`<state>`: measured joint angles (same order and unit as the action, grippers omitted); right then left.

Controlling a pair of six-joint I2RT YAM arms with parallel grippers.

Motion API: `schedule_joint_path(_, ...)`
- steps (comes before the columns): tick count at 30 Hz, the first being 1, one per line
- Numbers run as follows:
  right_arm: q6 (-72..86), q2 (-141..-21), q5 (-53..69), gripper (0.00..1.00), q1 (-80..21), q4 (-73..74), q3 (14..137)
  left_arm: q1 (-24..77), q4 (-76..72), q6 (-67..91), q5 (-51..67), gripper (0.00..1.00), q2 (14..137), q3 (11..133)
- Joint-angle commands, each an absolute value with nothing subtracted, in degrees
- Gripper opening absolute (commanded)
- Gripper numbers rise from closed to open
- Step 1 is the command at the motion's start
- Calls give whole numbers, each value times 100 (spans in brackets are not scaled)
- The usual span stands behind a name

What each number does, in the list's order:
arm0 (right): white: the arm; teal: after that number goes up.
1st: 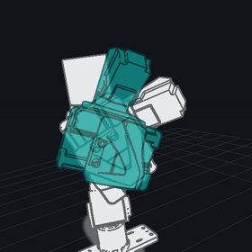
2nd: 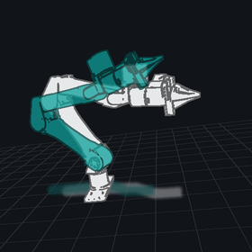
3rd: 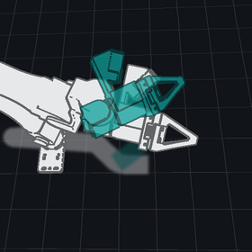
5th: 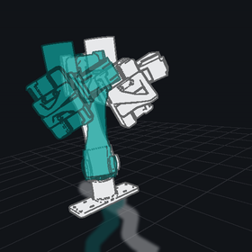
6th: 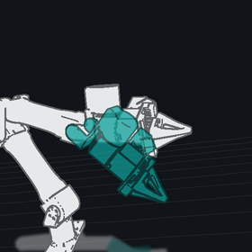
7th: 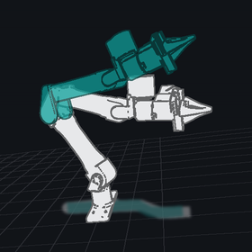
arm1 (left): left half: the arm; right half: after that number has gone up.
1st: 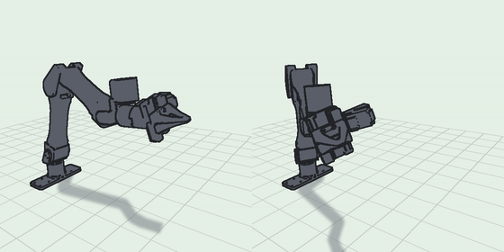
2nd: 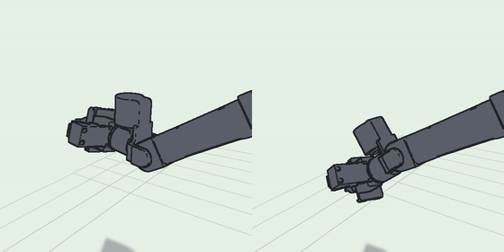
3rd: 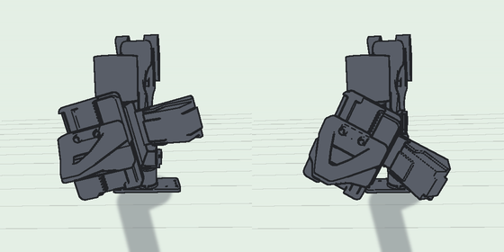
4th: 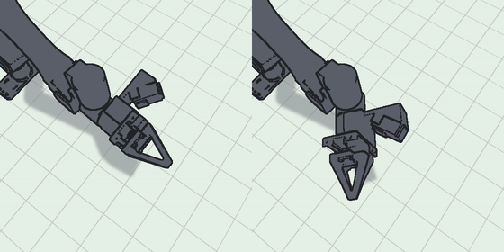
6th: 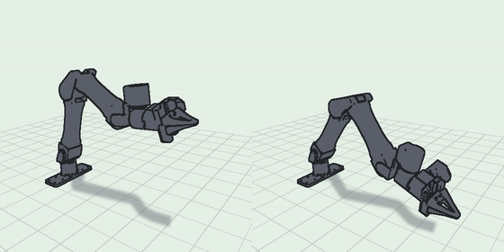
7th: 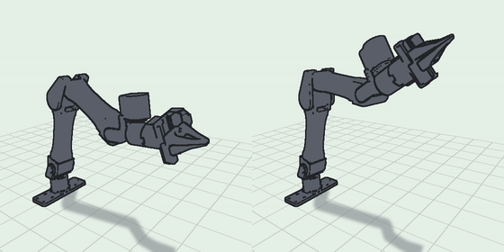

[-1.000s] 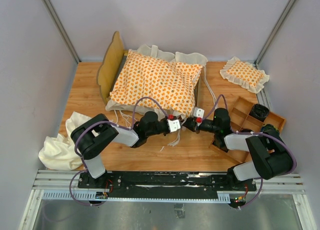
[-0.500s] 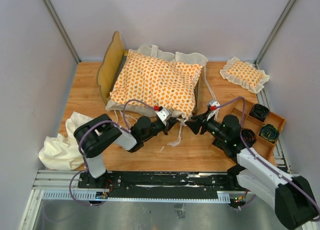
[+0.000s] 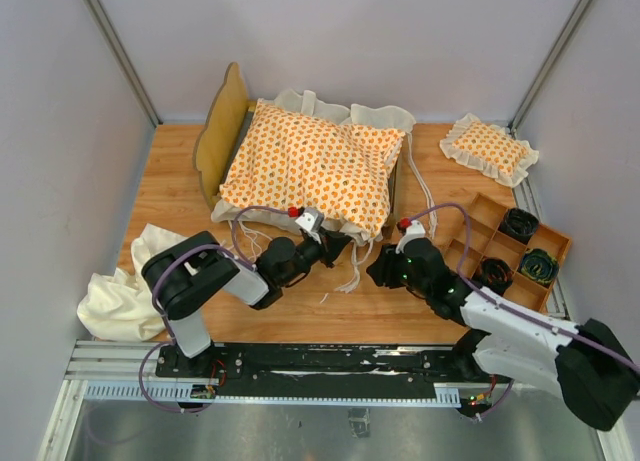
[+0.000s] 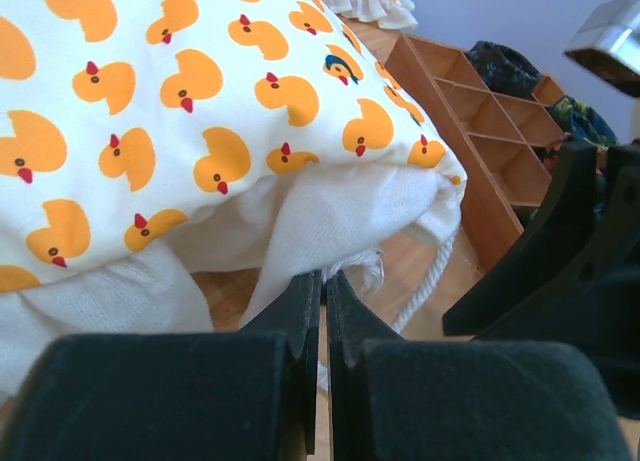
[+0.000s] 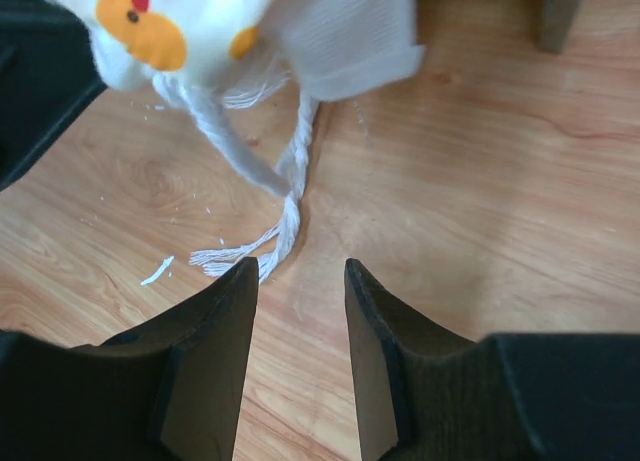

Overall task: Set up the pet bed
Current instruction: Tie the ropes to the bed frame.

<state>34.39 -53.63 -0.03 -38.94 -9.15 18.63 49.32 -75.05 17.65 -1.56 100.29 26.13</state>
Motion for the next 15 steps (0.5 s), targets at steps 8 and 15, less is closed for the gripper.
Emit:
schedule_joint_path(8,4143,-7104,-2134,41,-5421,-1497,2651,4933,-7604,2350,-625,0,9548,2400)
schedule_joint_path(15,4412,-7899,-2859,39,-5648,-1117,2926,4931,-7553,2443,-697,0,9457,2366)
